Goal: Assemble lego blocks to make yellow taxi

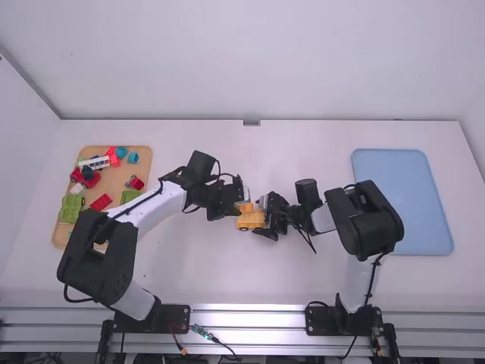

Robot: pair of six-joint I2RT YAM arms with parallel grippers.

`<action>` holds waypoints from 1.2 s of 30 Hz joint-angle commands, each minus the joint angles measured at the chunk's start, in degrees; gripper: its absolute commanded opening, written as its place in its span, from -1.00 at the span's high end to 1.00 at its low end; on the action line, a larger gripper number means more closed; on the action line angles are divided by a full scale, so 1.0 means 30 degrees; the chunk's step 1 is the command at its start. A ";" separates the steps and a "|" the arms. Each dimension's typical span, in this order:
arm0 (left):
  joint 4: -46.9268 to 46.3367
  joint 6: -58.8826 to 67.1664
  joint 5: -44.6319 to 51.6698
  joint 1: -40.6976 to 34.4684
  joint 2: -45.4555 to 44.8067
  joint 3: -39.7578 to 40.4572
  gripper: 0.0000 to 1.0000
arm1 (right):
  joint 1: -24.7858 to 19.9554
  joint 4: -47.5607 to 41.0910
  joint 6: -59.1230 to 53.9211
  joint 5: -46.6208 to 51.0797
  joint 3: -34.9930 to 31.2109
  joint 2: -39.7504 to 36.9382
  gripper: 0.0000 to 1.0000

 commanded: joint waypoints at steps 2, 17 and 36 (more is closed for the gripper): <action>-0.0189 0.1068 0.0226 -0.0117 0.0612 -0.0066 0.97 | 0.0022 0.0849 0.0153 -0.0357 -0.0612 0.0342 -0.84; 0.0452 0.1031 0.0568 -0.0313 0.1581 -0.0080 0.97 | 0.0007 0.0892 0.0495 -0.0976 0.0277 0.1872 -0.81; 0.1552 0.0966 0.0459 -0.1231 0.2543 -0.0073 0.97 | 0.0036 0.0761 0.0342 -0.0933 0.0270 0.1872 -0.19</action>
